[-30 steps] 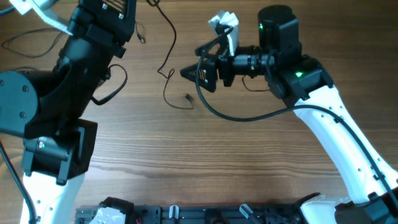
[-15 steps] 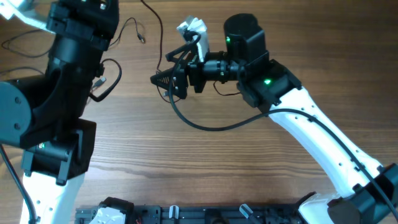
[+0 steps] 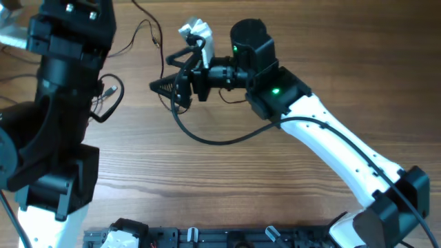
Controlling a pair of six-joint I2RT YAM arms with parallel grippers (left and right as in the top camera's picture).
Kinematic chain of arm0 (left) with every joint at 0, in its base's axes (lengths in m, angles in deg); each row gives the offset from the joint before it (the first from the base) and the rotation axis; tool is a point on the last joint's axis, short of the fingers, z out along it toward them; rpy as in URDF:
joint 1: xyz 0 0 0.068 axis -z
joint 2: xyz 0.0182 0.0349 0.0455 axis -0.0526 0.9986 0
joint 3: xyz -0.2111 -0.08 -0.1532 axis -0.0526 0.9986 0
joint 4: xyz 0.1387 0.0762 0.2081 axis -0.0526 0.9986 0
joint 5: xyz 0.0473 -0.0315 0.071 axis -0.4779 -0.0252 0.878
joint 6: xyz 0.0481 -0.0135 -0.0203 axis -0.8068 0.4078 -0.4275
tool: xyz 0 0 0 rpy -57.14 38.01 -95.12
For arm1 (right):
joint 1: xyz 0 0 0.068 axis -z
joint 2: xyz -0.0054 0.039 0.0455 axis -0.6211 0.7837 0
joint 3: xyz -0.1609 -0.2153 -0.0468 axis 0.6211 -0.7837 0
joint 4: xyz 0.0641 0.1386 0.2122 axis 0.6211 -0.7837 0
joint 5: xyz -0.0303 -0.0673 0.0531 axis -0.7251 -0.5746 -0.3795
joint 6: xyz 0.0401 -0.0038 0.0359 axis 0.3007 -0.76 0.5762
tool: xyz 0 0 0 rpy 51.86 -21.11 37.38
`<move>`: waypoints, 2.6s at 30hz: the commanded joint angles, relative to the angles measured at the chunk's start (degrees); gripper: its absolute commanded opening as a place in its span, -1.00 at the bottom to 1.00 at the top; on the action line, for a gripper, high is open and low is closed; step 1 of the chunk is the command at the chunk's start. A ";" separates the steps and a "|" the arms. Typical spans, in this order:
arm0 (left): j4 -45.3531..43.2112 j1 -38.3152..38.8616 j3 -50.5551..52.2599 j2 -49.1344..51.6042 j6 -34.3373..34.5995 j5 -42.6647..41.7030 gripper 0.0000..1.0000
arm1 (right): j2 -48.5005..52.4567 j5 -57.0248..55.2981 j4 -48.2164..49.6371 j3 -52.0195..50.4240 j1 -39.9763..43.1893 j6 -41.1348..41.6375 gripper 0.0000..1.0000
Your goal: Untangle cables
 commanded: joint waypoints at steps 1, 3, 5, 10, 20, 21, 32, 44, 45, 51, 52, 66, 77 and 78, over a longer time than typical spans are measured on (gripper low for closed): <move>-0.31 0.04 -0.37 -0.79 0.37 0.55 -0.92 | 1.79 -0.81 3.10 -0.11 -1.07 2.93 0.99; 0.11 0.04 -0.37 -0.79 0.37 0.55 -0.92 | 2.19 -0.85 3.45 -0.11 -1.77 2.75 0.96; 0.70 0.04 -0.37 -0.79 0.33 0.57 -0.92 | 2.71 -0.83 3.67 -0.11 -2.49 2.80 0.82; 1.22 0.04 -0.37 -0.70 0.33 0.57 -0.92 | 2.97 -1.22 3.69 -0.11 -3.56 2.89 0.29; 13.33 -2.10 -0.37 -0.74 -7.56 2.19 -0.92 | 2.51 -1.25 -2.08 -0.11 -3.30 7.41 -0.91; 17.40 -2.75 -0.37 -0.74 -10.56 4.17 -0.92 | 2.21 -1.49 -4.04 -0.11 -3.28 7.41 -0.91; 54.36 -6.49 -0.37 5.95 -16.92 37.38 -0.51 | -3.52 -2.99 -20.31 -0.09 -1.03 7.72 -0.91; 64.28 -6.60 -0.37 14.01 -21.59 23.96 0.87 | -11.30 -2.67 -25.62 -0.09 0.33 12.59 -0.91; 64.30 -6.60 -0.37 13.99 -25.81 20.68 0.98 | -11.74 -2.69 -25.90 -0.09 0.85 13.31 -0.91; 65.13 -6.60 -0.37 12.87 -36.41 0.81 1.00 | -12.96 -2.71 -26.14 -0.09 4.72 17.79 -0.91; 64.89 -6.60 -0.37 12.61 -37.13 -2.01 1.00 | -12.96 -2.69 -26.18 -0.09 5.25 18.97 -0.91; 59.93 -8.22 -0.37 10.08 -23.28 -19.19 0.88 | -12.96 11.34 -32.17 -0.09 7.87 1.79 -0.91; 60.94 -8.20 -0.37 10.10 -10.71 -31.89 0.79 | -12.96 11.34 -36.74 -0.09 7.85 -10.78 -0.91; 61.44 -8.20 -0.37 10.10 -10.03 -32.26 0.68 | -12.96 11.32 -36.59 -0.09 7.87 -10.80 -0.91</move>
